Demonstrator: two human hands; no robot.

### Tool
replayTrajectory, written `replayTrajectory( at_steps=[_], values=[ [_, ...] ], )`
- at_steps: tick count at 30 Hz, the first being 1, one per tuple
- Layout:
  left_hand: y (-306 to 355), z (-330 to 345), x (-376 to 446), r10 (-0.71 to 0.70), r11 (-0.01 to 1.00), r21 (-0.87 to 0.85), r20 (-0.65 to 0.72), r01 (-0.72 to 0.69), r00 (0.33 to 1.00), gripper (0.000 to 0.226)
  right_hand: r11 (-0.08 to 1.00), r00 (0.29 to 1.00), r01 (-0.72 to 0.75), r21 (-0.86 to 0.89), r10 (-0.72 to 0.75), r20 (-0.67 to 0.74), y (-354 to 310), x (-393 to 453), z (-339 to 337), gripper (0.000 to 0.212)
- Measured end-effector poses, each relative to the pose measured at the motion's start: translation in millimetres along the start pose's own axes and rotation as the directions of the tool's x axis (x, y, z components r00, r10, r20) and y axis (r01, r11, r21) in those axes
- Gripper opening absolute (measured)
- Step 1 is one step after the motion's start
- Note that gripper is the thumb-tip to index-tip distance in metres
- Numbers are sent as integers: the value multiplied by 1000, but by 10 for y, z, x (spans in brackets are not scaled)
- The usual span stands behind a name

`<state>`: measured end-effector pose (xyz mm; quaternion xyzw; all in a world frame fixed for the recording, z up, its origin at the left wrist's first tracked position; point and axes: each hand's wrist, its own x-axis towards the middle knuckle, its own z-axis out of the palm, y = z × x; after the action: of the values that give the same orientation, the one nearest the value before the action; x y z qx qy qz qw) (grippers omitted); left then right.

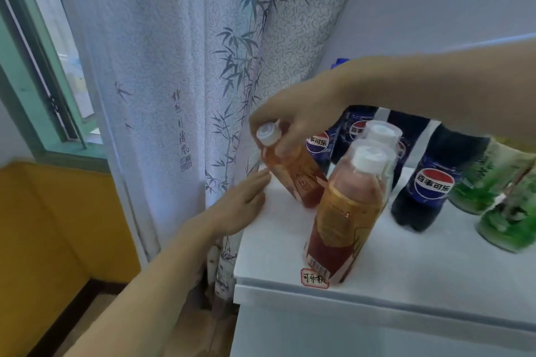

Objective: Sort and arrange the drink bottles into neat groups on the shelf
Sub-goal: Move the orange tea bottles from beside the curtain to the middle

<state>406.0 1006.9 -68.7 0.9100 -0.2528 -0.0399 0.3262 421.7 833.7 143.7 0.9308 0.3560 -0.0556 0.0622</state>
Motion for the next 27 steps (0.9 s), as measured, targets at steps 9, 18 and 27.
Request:
replayTrajectory(
  at_steps=[9,18,27],
  values=[
    [391,158,168,5,903,430,34,-19,999,98,979,976,-163,120,178,-124,334,-402,78,27],
    [439,202,100,-55,944,325,-20,59,998,91,965,944,-224,138,250,-215,315,-713,-23,38],
    [1144,338,-573,-200,894,-448,-413,-7,889,49,950,943,-60,308,155,-295,229,-1334,288,24]
  ],
)
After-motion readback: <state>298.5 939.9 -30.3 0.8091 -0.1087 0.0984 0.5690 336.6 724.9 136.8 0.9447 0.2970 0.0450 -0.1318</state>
